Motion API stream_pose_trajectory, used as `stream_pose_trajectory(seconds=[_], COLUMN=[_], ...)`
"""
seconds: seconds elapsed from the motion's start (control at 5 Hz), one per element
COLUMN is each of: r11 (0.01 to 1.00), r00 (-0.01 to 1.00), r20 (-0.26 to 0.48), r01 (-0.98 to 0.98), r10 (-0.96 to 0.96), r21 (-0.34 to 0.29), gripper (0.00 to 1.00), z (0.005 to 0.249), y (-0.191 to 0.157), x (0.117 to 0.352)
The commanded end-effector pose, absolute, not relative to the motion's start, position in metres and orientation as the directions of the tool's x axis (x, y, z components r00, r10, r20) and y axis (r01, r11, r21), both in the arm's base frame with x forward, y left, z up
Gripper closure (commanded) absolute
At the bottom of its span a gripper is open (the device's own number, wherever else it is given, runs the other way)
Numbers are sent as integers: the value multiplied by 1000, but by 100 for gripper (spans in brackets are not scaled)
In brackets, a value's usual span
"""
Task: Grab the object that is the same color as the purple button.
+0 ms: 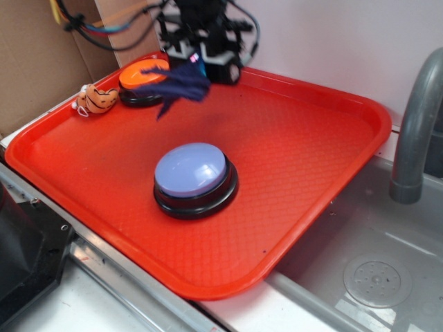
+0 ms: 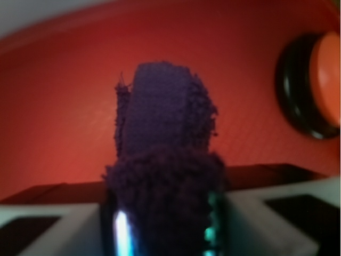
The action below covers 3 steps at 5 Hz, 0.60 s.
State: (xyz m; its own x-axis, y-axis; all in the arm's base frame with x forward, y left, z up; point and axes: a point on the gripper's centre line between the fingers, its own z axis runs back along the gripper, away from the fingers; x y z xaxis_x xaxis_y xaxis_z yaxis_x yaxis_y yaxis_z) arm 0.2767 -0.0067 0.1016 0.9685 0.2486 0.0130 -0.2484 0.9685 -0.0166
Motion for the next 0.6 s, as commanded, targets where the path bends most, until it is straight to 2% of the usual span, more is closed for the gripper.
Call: stream_pose_trajectory(seconds=[0.0, 0.2, 0.4], r11=[981, 969, 956], r00=[980, 967, 958], r20=[76, 125, 148], r01=[-189, -234, -263], r10=[185, 223, 244], r21=[38, 85, 128], gripper=[100, 100, 100], z=[138, 143, 152], y=[45, 56, 66], x=[242, 225, 218])
